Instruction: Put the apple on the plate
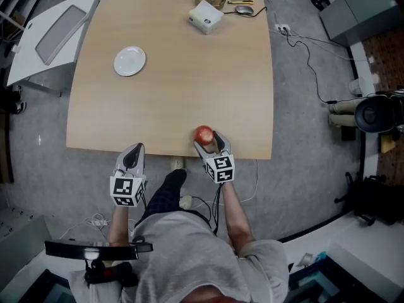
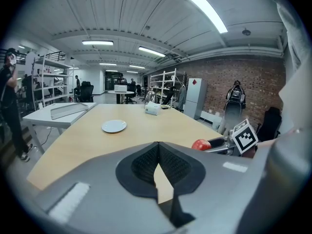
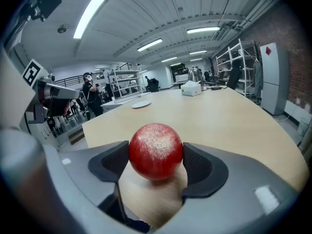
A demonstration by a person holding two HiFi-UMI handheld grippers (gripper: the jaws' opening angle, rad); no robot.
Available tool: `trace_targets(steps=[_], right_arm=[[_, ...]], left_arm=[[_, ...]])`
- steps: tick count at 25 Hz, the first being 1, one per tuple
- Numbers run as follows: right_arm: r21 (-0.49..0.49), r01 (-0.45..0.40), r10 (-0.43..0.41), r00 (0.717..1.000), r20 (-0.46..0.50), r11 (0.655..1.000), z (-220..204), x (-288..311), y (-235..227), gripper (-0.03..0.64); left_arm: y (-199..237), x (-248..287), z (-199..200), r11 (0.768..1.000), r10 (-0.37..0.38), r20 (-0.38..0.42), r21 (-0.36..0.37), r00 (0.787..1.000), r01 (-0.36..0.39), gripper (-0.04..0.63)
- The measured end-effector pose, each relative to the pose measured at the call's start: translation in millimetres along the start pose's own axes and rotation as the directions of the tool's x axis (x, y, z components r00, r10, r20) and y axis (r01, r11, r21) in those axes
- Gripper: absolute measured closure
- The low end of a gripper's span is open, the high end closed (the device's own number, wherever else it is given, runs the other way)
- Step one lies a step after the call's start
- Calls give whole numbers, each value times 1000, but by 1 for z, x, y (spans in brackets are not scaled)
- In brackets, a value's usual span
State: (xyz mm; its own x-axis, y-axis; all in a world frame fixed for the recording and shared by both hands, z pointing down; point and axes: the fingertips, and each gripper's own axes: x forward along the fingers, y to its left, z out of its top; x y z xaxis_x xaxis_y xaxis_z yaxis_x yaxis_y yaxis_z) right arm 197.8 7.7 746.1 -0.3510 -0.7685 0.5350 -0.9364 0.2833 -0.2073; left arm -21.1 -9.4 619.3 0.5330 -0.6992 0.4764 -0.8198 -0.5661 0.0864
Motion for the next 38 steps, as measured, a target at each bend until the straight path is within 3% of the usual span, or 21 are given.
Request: trace_targets(steps=[18,38], right_arm=[[-64,-42,46,996,71,997,84,6,26,264],[-179,-143,168,976,135,973,170,24,92,265]], left_arm=[[41,0,43,999,29,69,-25,997,-28,575],[97,-46,58,983,171,140,-87,975,-160,575]])
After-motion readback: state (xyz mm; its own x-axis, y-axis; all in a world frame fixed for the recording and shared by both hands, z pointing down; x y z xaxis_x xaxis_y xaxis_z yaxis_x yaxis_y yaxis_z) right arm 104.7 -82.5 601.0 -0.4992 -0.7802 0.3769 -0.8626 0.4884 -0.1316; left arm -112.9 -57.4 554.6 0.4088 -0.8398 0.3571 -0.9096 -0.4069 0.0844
